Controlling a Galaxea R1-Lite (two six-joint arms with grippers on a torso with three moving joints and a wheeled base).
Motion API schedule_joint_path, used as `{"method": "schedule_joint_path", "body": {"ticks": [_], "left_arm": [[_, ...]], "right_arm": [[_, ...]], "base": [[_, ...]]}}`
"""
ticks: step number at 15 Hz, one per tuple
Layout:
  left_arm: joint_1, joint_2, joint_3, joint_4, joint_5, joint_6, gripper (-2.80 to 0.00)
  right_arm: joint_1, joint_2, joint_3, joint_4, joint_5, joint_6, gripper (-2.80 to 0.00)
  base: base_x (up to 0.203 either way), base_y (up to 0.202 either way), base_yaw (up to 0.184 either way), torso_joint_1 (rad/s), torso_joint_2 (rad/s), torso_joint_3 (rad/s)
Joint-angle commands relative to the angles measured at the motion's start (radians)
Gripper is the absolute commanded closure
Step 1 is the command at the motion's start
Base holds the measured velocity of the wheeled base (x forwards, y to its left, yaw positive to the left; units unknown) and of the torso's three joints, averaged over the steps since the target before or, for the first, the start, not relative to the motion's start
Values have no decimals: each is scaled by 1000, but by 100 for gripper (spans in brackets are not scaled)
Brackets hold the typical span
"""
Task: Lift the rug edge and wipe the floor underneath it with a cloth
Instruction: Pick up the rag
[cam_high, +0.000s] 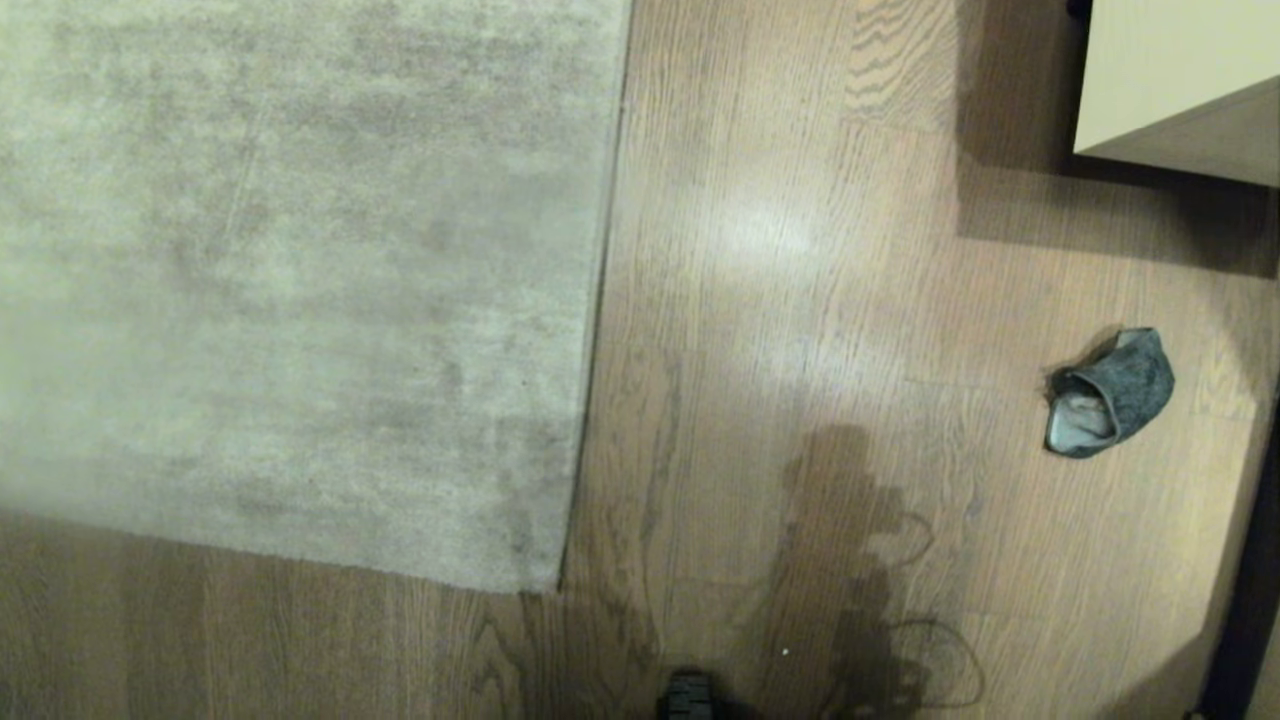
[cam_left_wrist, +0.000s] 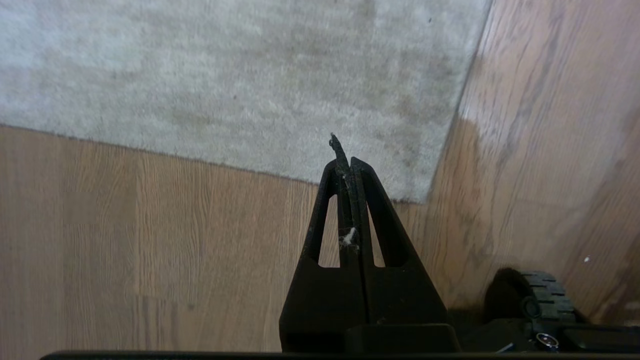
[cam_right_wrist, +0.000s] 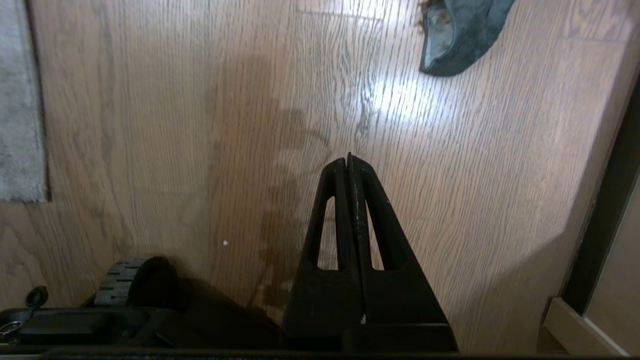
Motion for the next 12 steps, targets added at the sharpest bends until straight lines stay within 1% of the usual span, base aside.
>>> {"method": "schedule_joint_path", "body": {"ticks": [1, 10, 12], "left_arm": [[0, 1, 0, 0, 1, -2, 0], [0, 1, 0, 0, 1, -1, 0], [0, 1, 0, 0, 1, -2, 0]], "right_arm": [[0, 0, 0, 0, 1, 1, 0], [0, 0, 0, 0, 0, 1, 0], [0, 0, 0, 0, -1, 1, 0]], "base": [[0, 0, 0, 2, -2, -193], [0, 0, 0, 4, 4, -198], [0, 0, 0, 1, 0, -103]]}}
